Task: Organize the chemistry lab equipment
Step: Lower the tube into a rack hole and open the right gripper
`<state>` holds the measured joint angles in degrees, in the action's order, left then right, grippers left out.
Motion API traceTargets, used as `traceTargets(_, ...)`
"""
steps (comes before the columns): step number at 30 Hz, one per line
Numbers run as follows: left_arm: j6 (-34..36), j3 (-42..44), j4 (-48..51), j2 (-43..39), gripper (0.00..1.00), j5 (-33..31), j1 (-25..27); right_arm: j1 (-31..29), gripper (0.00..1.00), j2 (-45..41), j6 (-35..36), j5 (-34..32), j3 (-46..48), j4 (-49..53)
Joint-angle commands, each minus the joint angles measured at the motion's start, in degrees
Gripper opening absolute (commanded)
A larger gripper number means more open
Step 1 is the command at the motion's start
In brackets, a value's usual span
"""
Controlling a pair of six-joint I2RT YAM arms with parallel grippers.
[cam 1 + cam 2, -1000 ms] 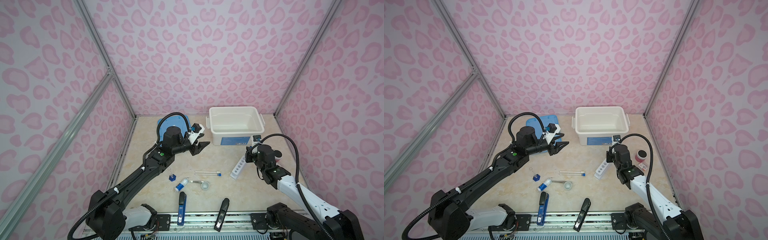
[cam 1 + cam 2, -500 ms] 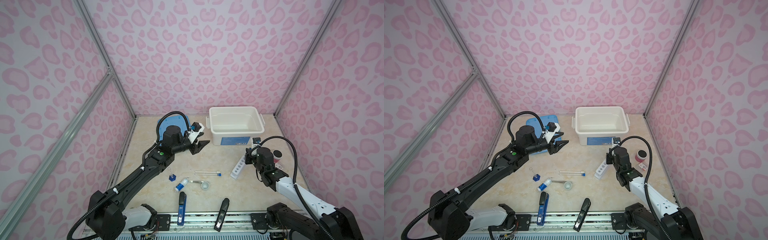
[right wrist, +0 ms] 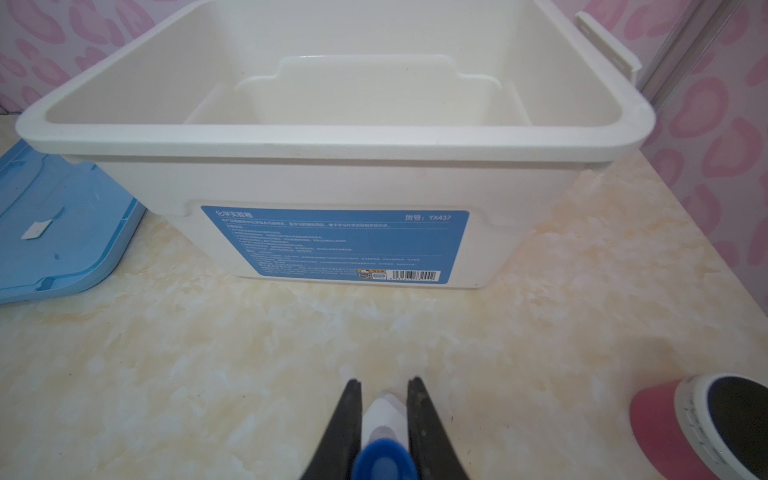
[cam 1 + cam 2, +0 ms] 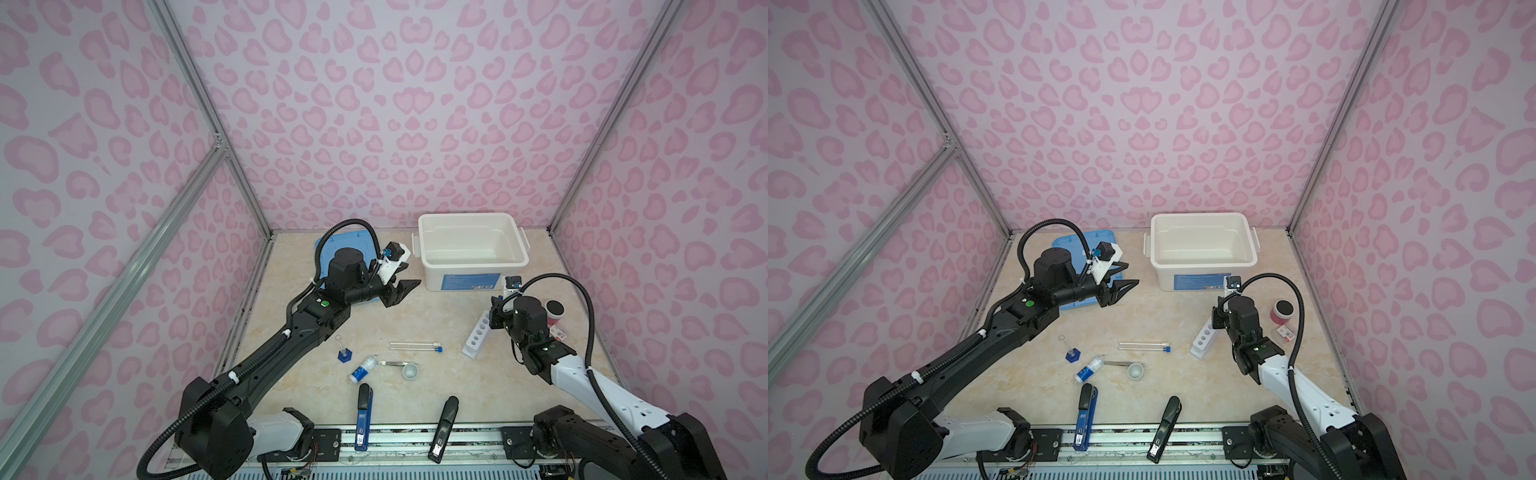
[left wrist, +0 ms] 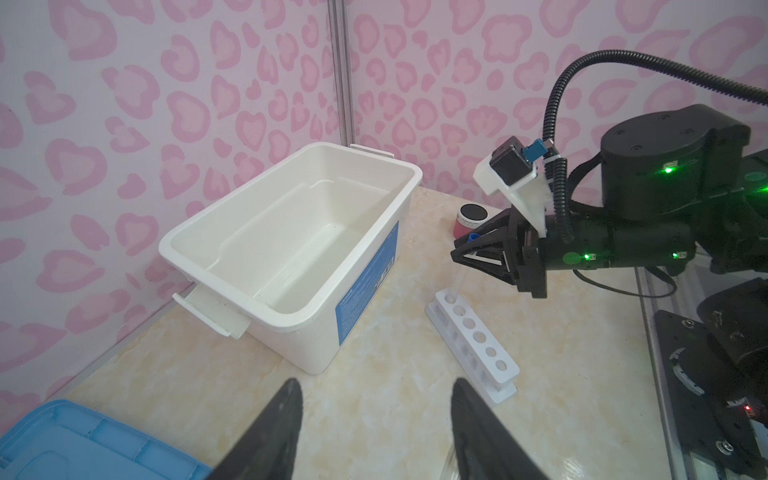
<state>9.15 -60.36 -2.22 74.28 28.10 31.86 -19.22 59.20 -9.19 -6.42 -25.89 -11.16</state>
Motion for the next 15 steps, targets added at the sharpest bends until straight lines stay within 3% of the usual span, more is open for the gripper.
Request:
traceTargets(1, 0.41, -1.33, 1.14, 0.73, 0.60, 0.76, -0.14, -0.12, 0.26, -0.87, 0.25, -0.09, -0.30, 0.73)
traceTargets(8, 1.52, -1.87, 4.61, 1.39, 0.60, 1.48, -0.15, -0.20, 0.41, -4.19, 1.19, -0.57, -1.83, 4.56)
traceTargets(15, 3.56, -1.39, 12.35, 2.25, 0.61, 1.34, -0.13, -0.12, 0.45, -8.78, 2.06, -0.73, -6.31, 11.07)
